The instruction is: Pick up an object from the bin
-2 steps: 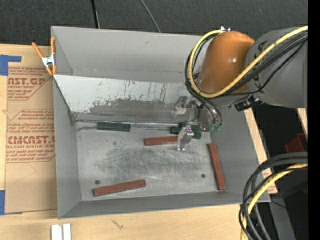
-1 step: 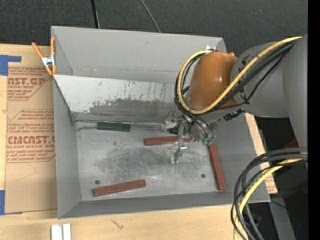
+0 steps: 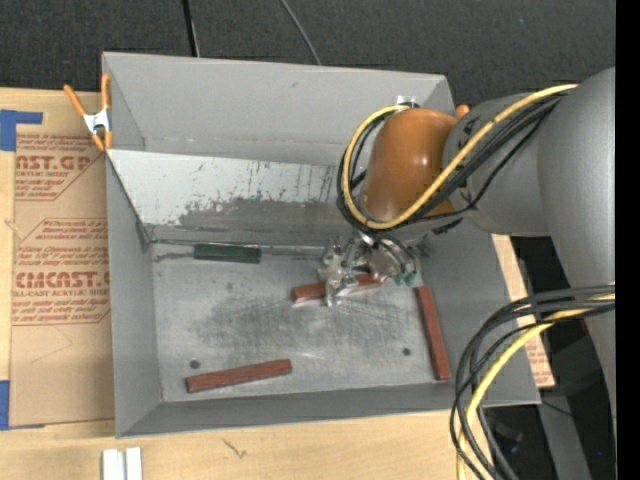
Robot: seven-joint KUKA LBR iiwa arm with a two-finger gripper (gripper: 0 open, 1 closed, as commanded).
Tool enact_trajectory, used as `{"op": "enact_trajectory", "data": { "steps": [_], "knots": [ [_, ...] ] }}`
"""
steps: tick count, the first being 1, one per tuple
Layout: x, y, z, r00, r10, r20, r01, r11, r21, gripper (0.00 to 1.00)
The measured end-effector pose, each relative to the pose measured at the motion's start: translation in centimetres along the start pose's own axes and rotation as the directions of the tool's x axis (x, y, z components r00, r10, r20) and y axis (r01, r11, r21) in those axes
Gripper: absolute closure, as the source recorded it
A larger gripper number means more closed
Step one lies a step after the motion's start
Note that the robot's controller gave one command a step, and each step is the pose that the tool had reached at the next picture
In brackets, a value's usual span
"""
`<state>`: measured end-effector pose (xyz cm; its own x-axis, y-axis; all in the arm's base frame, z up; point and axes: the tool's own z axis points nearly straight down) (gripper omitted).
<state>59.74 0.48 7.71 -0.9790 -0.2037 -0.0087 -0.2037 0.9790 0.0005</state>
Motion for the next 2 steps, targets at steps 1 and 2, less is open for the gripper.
{"op": "enact_trajectory", "data": {
  "steps": [1,2],
  "knots": [
    [0.0,0.0,0.0,1.0,0.0,0.0,0.0,1.0,0.0,1.0],
    [0.2,2.9,-18.7,1.0,-0.012,0.003,0.012,1.0,0.002,1.0]
  ]
}}
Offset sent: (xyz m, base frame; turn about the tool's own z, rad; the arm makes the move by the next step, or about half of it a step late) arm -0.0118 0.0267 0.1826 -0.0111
